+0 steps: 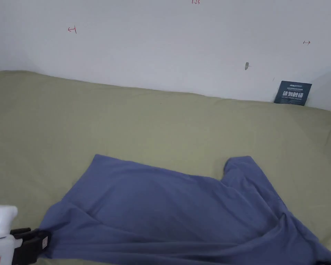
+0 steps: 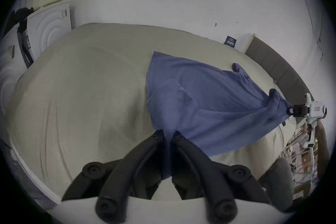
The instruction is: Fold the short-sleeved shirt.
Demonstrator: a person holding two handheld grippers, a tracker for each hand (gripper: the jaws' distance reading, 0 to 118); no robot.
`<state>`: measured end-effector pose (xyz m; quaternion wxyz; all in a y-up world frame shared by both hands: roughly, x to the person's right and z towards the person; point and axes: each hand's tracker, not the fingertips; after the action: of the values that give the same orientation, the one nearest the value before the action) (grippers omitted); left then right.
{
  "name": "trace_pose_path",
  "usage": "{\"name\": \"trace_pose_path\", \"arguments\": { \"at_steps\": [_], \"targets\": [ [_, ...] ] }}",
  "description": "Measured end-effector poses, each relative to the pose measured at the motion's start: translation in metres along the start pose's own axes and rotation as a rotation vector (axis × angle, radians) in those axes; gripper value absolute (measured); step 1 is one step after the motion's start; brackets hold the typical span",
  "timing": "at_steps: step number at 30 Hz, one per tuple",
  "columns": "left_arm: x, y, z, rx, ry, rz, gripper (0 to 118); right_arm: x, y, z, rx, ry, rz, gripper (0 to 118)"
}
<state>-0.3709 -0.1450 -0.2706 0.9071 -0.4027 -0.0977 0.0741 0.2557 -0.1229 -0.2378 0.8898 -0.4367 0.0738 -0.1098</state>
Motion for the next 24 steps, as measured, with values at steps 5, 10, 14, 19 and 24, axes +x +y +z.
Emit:
{"name": "trace_pose_path", "arguments": {
  "at_steps": [5, 10, 14, 19, 24],
  "targets": [
    [-0.005, -0.052, 0.018, -0.080, 0.003, 0.051, 9, 0.007, -0.056, 0.017, -0.080, -0.002, -0.061, 10],
    [-0.014, -0.095, 0.020, -0.133, 0.004, 0.157, 9, 0.017, -0.099, 0.013, -0.140, -0.036, -0.059, 10],
    [-0.019, -0.109, 0.015, -0.123, 0.013, 0.144, 10, 0.015, -0.110, 0.001, -0.184, -0.093, 0.000, 10],
    [-0.018, -0.108, 0.026, -0.096, 0.029, 0.141, 51, 0.008, -0.105, 0.009, -0.162, -0.098, 0.020, 13],
    [0.009, -0.100, 0.075, 0.058, 0.062, 0.091, 70, -0.030, -0.092, 0.072, 0.120, -0.093, 0.108, 55]
  ]
}}
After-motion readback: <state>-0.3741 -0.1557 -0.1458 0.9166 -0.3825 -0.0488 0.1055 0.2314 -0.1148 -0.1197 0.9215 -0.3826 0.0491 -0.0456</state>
